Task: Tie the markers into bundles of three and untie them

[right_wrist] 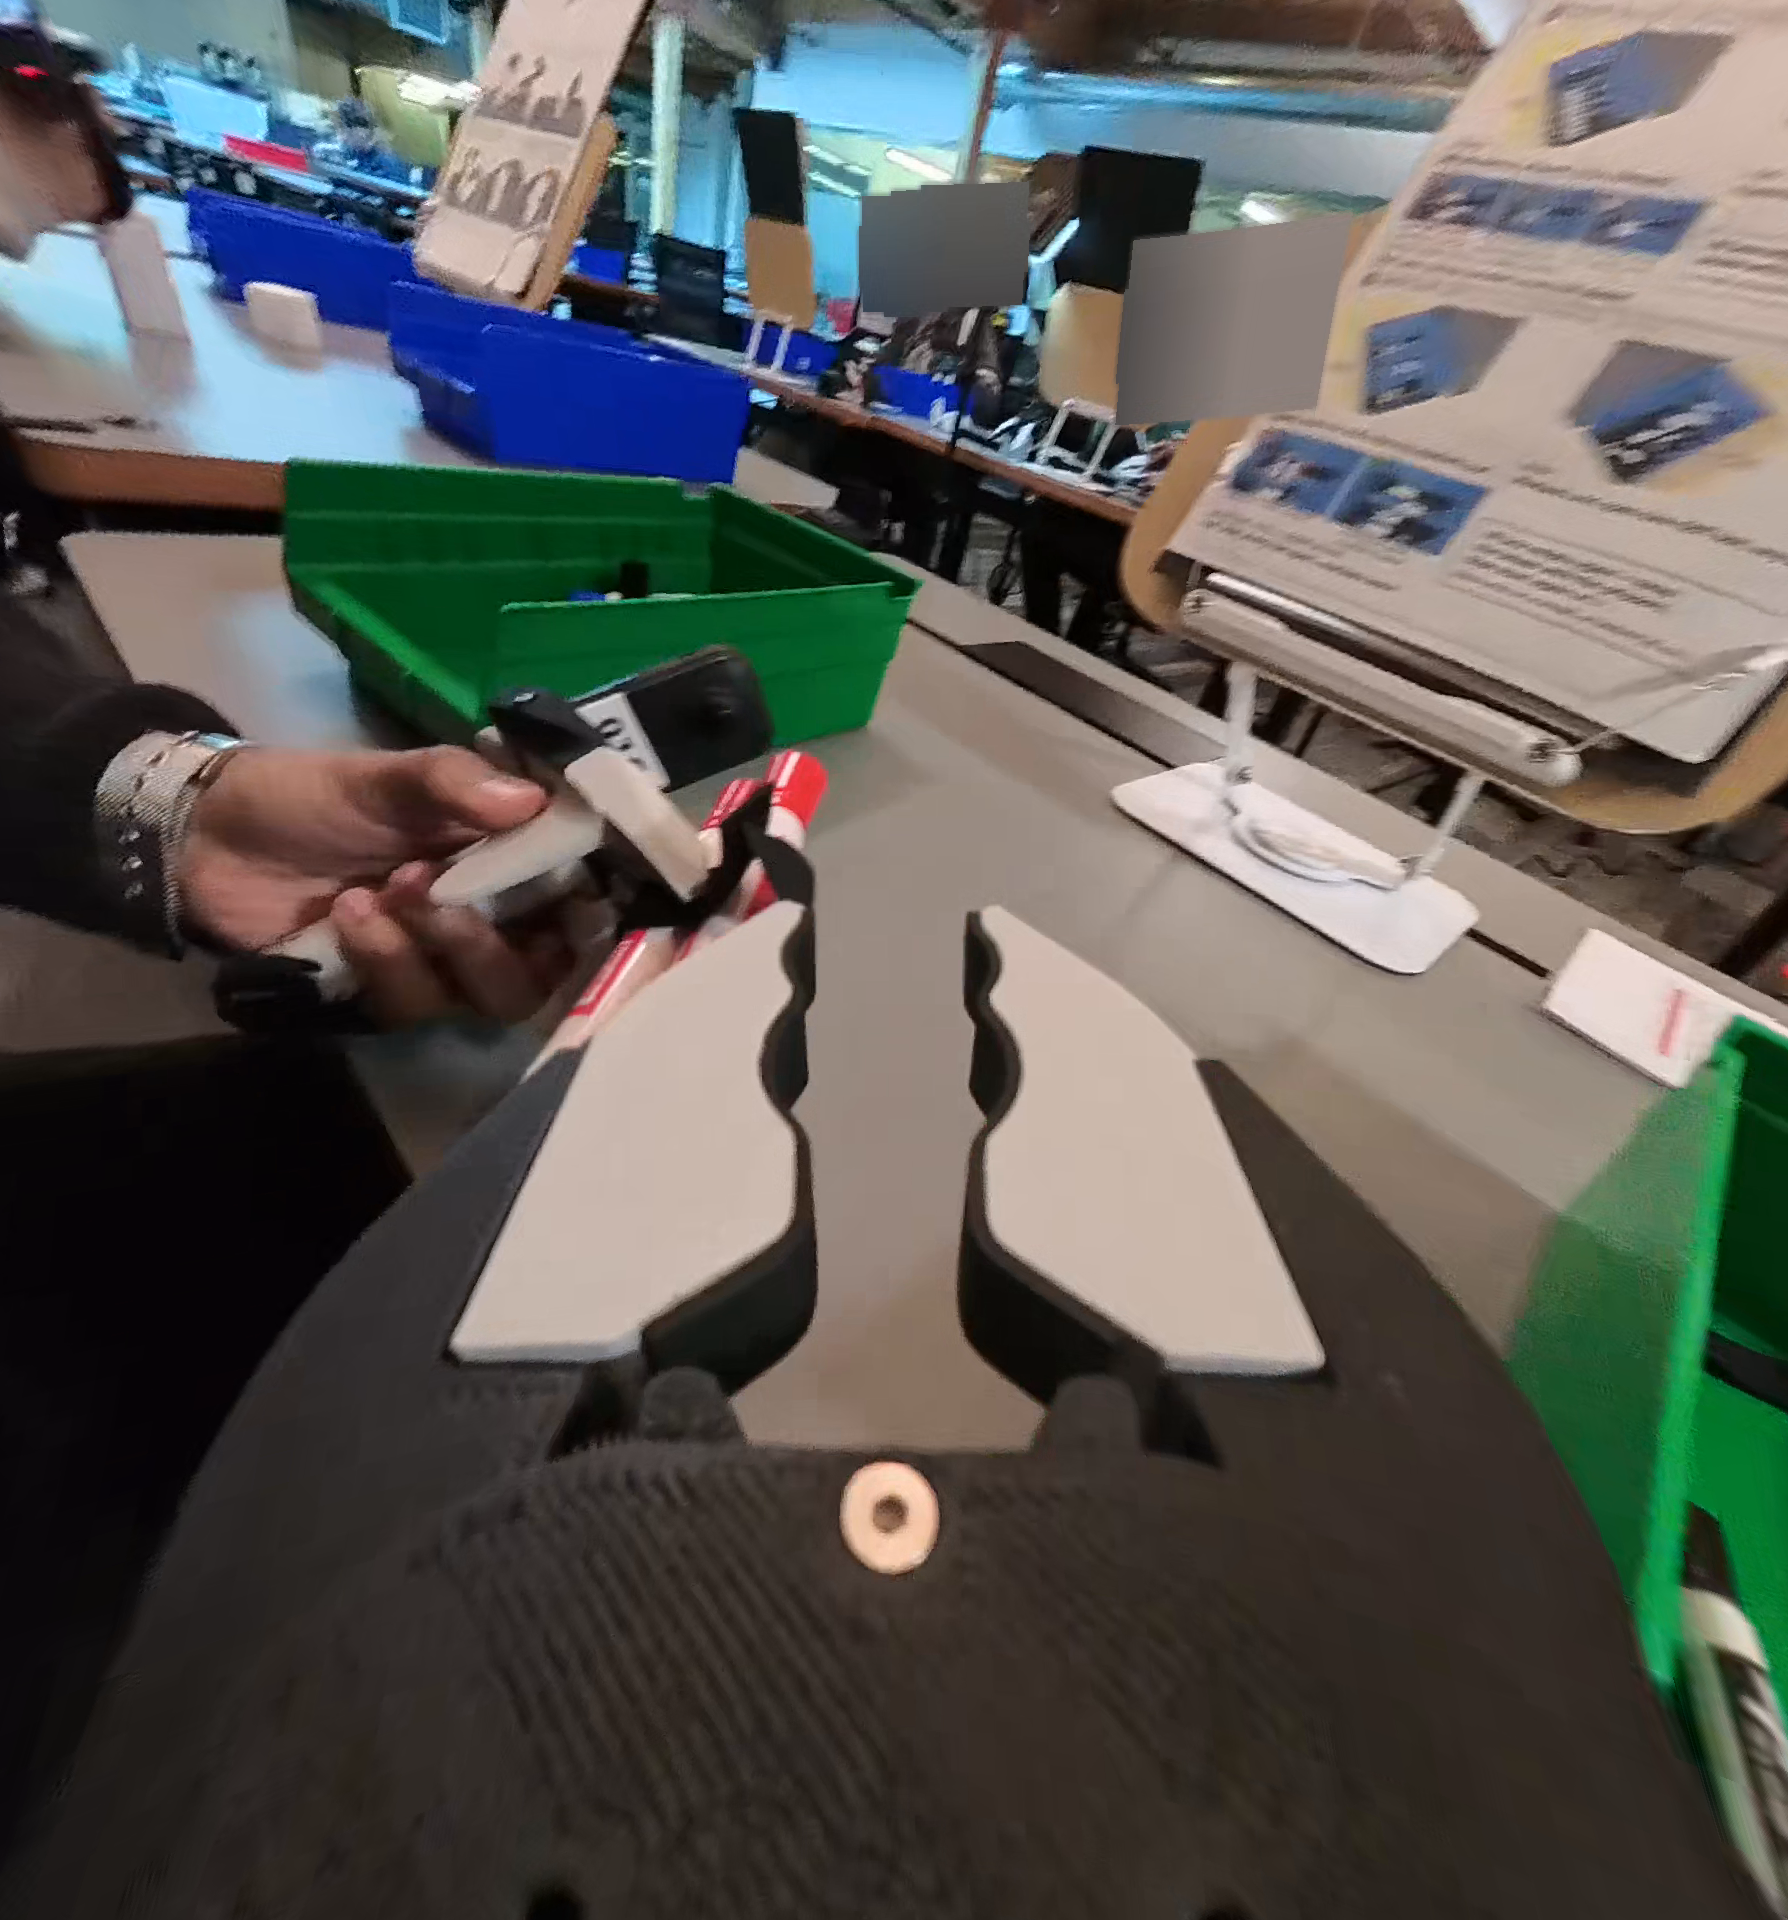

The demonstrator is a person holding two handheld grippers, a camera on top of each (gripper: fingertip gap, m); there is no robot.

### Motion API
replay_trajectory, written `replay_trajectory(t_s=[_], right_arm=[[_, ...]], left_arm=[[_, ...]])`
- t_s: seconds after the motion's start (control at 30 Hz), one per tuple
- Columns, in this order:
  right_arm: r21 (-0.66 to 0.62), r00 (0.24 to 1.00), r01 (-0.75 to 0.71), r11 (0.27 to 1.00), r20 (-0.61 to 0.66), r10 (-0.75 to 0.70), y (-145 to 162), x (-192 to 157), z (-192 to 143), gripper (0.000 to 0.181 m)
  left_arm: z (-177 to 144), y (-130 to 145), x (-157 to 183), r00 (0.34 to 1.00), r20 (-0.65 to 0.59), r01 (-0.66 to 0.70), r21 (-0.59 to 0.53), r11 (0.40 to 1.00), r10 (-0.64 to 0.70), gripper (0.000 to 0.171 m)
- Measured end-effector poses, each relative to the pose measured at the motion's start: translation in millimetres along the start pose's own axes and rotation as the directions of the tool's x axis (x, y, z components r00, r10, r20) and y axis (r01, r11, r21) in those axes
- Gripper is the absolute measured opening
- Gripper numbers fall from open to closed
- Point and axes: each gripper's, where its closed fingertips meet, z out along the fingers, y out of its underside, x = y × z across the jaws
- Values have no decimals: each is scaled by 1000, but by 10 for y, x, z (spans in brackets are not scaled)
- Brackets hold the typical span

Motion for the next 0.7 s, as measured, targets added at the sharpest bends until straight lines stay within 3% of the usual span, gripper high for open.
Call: replay_trajectory(t_s=[0.23,0.4,0.53,0.7], right_arm=[[-16,994,-10,1000,104,12,77,-216,46,24],[-17,994,35,999,101,-33,84,-208,29,2],[-30,967,-204,978,150,207,66,-180,56,2],[-127,917,-378,917,81,390,238,-96,134,2]], left_arm=[[155,208,86,999,-45,16,-77,997,-19,24],[212,247,142,996,-78,30,-73,997,-36,24],[208,235,164,997,-82,0,-66,998,-6,24],[199,188,221,995,-74,-67,-54,996,63,24]])
